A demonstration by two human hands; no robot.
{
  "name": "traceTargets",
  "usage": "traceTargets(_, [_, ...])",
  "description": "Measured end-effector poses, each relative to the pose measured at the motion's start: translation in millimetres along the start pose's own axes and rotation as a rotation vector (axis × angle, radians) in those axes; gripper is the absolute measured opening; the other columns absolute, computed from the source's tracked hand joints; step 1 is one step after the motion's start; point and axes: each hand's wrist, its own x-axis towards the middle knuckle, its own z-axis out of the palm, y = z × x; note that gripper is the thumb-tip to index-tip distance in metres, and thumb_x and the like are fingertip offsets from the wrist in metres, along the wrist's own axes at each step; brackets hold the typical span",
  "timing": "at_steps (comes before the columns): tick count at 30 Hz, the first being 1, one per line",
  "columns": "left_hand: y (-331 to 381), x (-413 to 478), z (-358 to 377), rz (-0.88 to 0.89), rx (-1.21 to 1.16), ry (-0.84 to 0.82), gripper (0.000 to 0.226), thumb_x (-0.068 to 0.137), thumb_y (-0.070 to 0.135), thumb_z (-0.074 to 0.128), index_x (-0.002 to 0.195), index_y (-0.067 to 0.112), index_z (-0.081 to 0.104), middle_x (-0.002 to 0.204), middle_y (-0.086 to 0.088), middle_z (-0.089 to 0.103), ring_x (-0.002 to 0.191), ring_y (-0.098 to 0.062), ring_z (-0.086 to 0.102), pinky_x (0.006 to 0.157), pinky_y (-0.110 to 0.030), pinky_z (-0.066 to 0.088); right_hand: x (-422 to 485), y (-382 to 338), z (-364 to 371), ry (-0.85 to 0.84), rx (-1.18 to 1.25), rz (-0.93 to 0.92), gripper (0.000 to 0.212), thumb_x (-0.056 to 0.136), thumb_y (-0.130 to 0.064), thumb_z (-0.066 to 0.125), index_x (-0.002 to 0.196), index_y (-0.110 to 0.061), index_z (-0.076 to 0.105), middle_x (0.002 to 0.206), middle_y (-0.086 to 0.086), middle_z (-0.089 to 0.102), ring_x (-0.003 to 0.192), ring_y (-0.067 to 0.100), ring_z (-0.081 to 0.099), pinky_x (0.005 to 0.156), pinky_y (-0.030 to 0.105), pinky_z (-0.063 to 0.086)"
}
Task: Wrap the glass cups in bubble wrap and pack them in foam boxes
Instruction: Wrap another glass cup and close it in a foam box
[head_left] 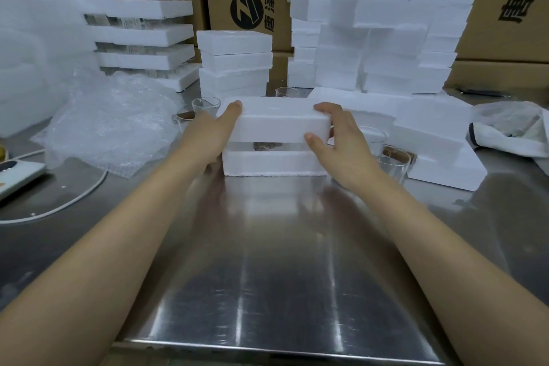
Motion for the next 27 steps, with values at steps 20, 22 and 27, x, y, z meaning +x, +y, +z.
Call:
traceTargets(20, [-9.8, 0.6, 13.9, 0.274, 0.232, 0.066, 0.049, 0.097, 0.055, 0.032, 0.120, 0.020, 0.056, 0.102, 0.002, 0.061, 0.089, -0.024, 0.057, 0.069, -0.032, 0.039, 2.6, 1.1, -0.1, 0.057, -0.004, 0.080, 0.036, 0.097, -0.023, 0.049, 0.130, -0.011, 0.042, 0.078, -0.002, 0.048, 0.066, 0.005, 0.048, 0.054, 0.007, 0.035])
traceTargets(22, [-10.7, 4.6, 13.4, 0.222, 0.183, 0.069, 0.047, 0.097, 0.047, 0.035, 0.104, 0.007, 0.058, 0.087, -0.005, 0.058, 0.083, -0.028, 0.057, 0.070, -0.035, 0.039, 2.5, -1.3, 0.4, 0.073, 0.005, 0.089, 0.035, 0.097, -0.025, 0.049, 0.128, -0.011, 0.043, 0.078, -0.004, 0.051, 0.065, 0.006, 0.050, 0.052, 0.008, 0.035])
traceTargets(27, [-15.6, 10.9, 11.4, 0.202, 0.085, 0.047, 0.031, 0.095, 0.046, 0.041, 0.090, 0.018, 0.054, 0.080, -0.011, 0.047, 0.072, -0.022, 0.046, 0.071, -0.035, 0.037, 1.8, -1.6, 2.7, 0.048, -0.008, 0.110, 0.034, 0.098, -0.028, 0.045, 0.129, -0.015, 0.040, 0.131, 0.009, 0.048, 0.101, 0.018, 0.045, 0.077, 0.023, 0.028])
